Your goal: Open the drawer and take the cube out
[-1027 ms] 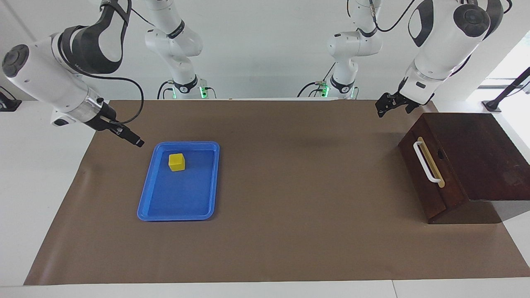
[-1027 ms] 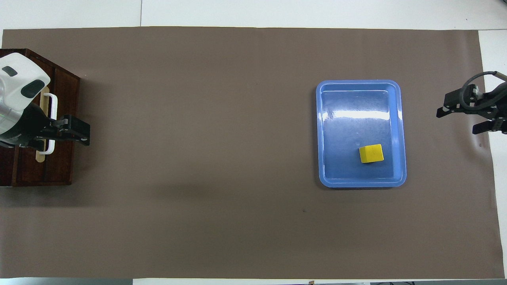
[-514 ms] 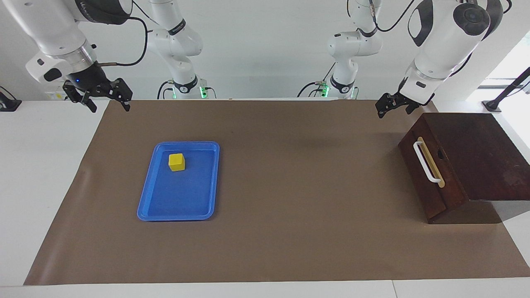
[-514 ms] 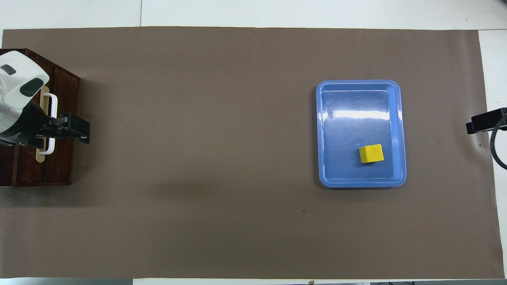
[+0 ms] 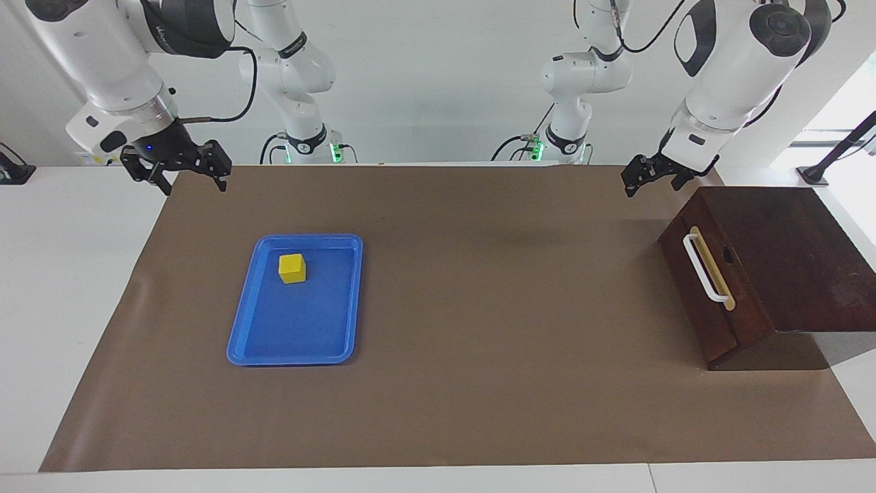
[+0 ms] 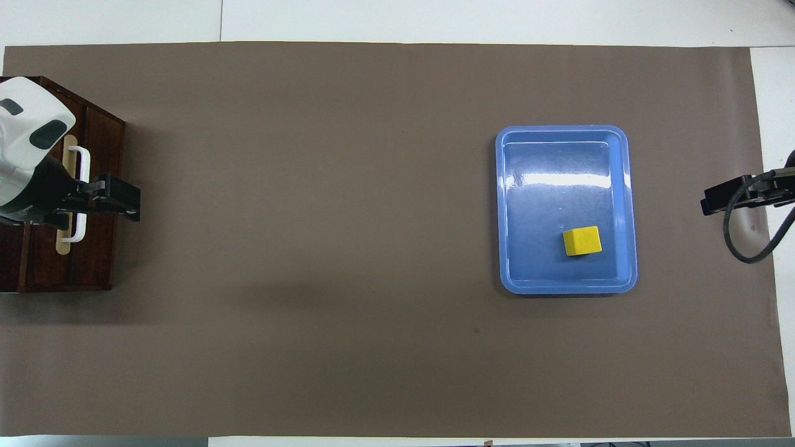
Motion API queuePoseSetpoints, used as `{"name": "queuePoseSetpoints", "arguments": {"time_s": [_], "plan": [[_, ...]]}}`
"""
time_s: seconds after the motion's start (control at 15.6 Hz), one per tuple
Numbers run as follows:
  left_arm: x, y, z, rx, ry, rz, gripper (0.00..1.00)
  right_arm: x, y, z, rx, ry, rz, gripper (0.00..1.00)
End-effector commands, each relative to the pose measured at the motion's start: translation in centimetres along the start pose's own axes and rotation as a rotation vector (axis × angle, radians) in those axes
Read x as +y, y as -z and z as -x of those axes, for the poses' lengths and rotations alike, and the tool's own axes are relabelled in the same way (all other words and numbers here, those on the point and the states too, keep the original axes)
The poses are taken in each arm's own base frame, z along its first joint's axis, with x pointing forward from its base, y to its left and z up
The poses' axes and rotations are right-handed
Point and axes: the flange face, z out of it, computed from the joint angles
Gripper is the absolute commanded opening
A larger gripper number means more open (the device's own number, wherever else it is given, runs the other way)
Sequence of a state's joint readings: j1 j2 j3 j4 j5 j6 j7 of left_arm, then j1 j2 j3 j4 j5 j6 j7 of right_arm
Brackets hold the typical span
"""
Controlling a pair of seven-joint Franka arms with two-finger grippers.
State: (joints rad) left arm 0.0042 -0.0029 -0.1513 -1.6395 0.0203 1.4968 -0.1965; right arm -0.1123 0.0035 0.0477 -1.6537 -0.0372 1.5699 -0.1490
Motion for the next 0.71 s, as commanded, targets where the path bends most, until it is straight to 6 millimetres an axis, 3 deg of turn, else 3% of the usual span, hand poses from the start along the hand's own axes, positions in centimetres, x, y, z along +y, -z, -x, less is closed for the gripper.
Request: {"name": "queuePoseSetpoints", "arguments": {"time_s": [0.0, 0.19, 0.64], "plan": [[-0.3, 0.3, 0.3, 0.015, 0.002, 0.012, 1.00, -0.7, -0.1, -0.3, 0.009, -0.003, 0.008, 1.00], [-0.3, 0.4, 0.4, 0.015, 0.001, 0.011, 1.00, -0.4, 1.3, -0.1, 0.046, -0.017, -0.054, 1.00], [-0.3, 0.4, 0.4, 0.015, 0.001, 0.011, 1.00, -0.6, 1.6, 0.2, 0.043, -0.016, -0.056, 1.00]]}}
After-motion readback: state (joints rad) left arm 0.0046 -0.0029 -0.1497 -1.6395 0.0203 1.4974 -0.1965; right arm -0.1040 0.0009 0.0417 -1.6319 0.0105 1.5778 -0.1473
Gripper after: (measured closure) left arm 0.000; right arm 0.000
